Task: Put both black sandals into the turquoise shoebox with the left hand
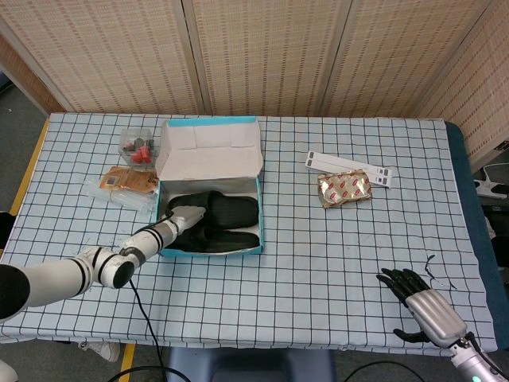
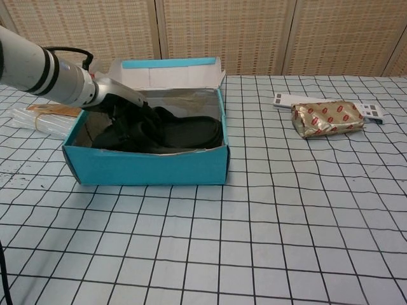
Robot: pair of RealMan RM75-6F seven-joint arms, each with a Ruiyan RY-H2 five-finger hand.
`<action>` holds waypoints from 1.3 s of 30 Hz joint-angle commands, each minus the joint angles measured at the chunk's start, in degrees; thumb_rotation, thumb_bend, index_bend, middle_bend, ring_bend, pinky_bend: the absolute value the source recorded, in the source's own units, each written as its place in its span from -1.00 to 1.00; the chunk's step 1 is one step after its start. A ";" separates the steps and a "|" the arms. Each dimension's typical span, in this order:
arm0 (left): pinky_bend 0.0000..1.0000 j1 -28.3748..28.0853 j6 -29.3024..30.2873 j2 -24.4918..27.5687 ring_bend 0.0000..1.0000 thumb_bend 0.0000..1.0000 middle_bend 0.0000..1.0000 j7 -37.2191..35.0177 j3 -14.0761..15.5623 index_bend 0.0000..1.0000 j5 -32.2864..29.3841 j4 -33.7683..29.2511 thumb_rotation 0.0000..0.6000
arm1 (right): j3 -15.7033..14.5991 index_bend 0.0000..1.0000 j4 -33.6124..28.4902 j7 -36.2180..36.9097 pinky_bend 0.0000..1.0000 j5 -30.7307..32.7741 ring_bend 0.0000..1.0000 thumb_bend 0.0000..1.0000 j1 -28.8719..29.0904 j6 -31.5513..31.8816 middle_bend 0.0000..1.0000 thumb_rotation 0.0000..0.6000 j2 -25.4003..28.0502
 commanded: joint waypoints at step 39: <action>-0.93 73.03 72.39 6.07 -1.00 -0.18 -1.00 14.31 -1.18 -1.00 49.79 -6.59 1.00 | 3.13 -1.00 -0.37 -11.64 -1.00 3.13 -1.00 -0.84 -3.92 5.28 -1.00 1.00 -3.67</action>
